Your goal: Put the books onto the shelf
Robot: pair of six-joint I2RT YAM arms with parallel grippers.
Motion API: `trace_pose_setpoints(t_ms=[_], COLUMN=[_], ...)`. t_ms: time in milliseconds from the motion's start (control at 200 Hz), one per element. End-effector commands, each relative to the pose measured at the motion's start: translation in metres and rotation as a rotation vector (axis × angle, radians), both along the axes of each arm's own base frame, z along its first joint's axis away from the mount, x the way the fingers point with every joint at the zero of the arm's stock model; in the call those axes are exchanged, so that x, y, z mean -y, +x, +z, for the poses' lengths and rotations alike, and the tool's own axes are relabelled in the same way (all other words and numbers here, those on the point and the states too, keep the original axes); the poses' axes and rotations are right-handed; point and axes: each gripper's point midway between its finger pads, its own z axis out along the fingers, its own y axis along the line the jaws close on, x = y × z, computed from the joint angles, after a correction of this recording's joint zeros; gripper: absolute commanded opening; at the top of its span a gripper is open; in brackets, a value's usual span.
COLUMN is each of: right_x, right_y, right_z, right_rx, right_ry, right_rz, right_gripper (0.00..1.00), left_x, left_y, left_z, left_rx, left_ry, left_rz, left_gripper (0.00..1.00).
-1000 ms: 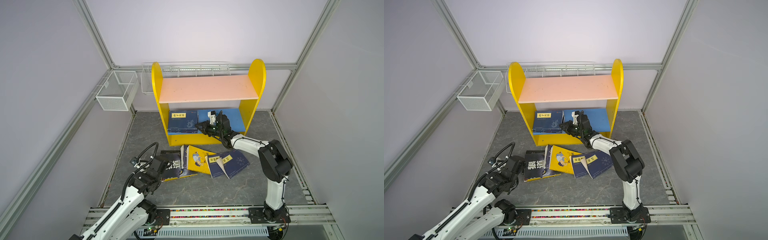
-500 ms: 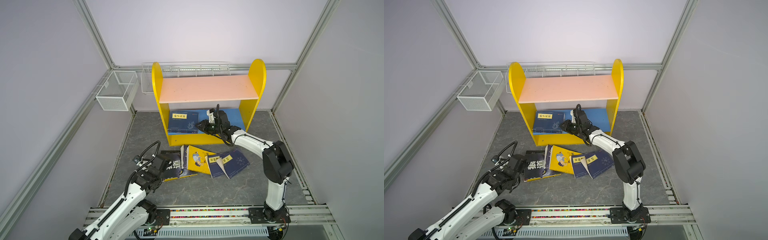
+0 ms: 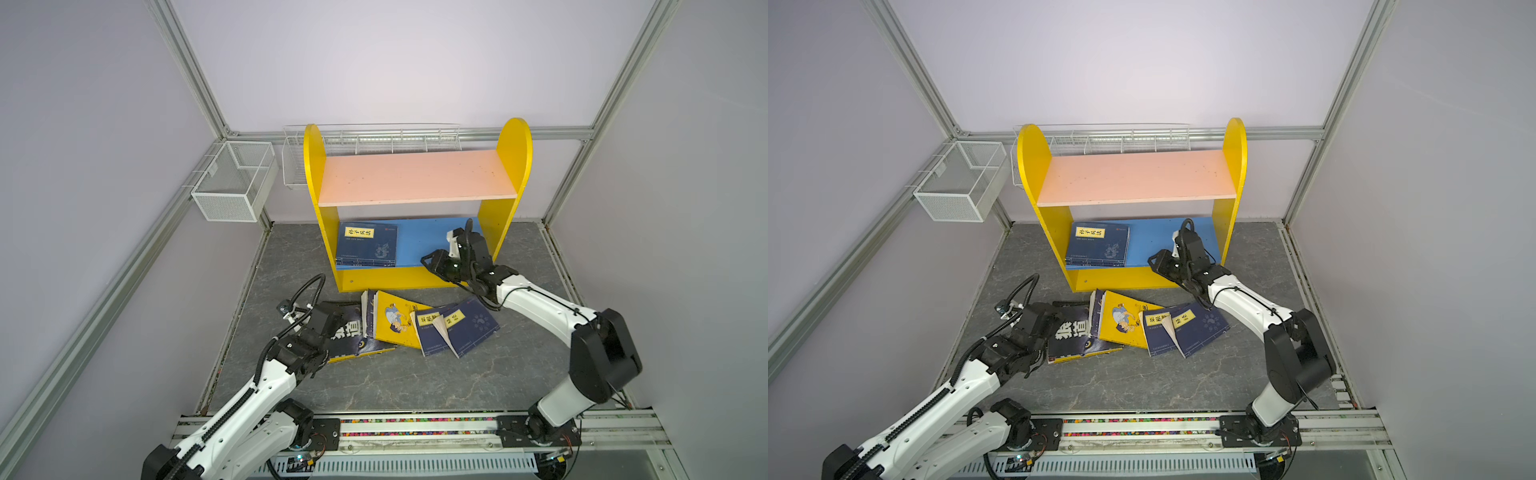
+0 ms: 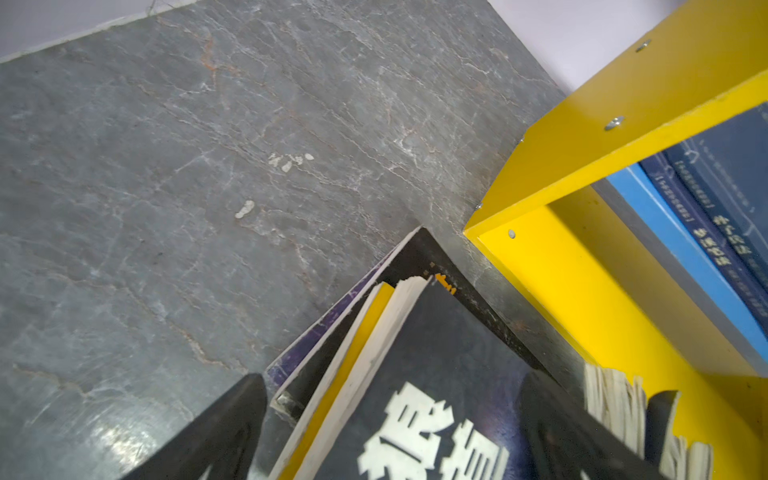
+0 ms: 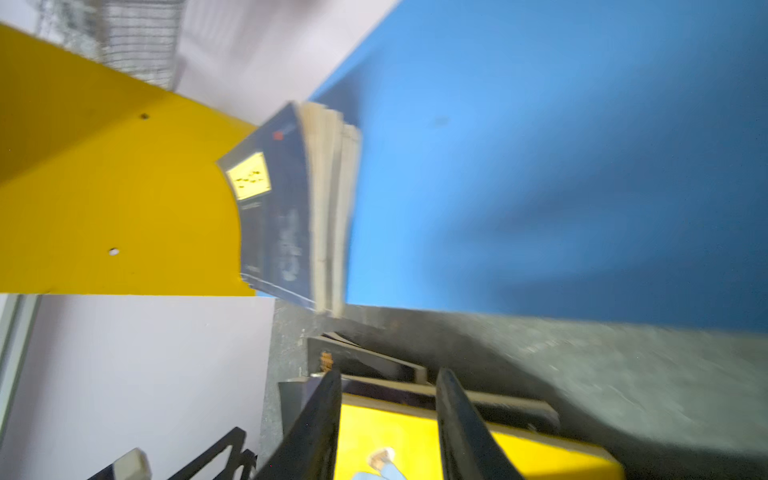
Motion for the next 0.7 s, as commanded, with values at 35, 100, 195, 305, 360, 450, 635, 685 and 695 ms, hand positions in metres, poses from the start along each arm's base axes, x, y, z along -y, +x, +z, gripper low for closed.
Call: trace_pose_setpoints(t_ms=[35, 100, 195, 305, 360, 450, 635, 685, 695], right_x=[0.08, 0.111, 0.145, 0.168, 0.171, 0.164, 0.149, 0.149, 0.149], right_y=[-0.054, -0.083, -0.115, -0.14, -0.146, -0.155, -0.166, -0.168, -0.169], right_z=[-0.076, -0.094, -0.106, -0.113, -0.118, -0.129, -0.149, -0.151, -0.152], right_rx=[-0.359, -0.472, -0.558, -0.598, -0.613, -0.665, -0.74, -0.744, -0.744], right_ry=[-0.006, -0.047, -0.107, -0.137, -0.118, -0.058, 0.048, 0.056, 0.056], right_rz=[-0.328, -0.425, -0.515, -0.587, -0.603, -0.598, -0.58, -0.587, -0.589], right_gripper=[0.45, 0.48, 0.57, 0.64, 0.66, 0.66, 0.66, 0.66, 0.66], left_x=[0.031, 0.045, 0.068, 0.107, 0.131, 0.178, 0.279, 0.301, 0.306], left_y=[0.018, 0.021, 0.025, 0.029, 0.031, 0.033, 0.026, 0.022, 0.021], left_z=[0.035, 0.048, 0.066, 0.079, 0.082, 0.083, 0.072, 0.066, 0.062], left_rx=[0.085, 0.111, 0.158, 0.203, 0.214, 0.229, 0.234, 0.218, 0.211], left_ry=[0.057, 0.102, 0.16, 0.202, 0.216, 0.232, 0.263, 0.293, 0.301], left_rz=[-0.132, -0.186, -0.275, -0.412, -0.496, -0.668, -1.046, -1.131, -1.15], left_gripper=[0.97, 0.97, 0.97, 0.98, 0.98, 0.97, 0.97, 0.97, 0.97])
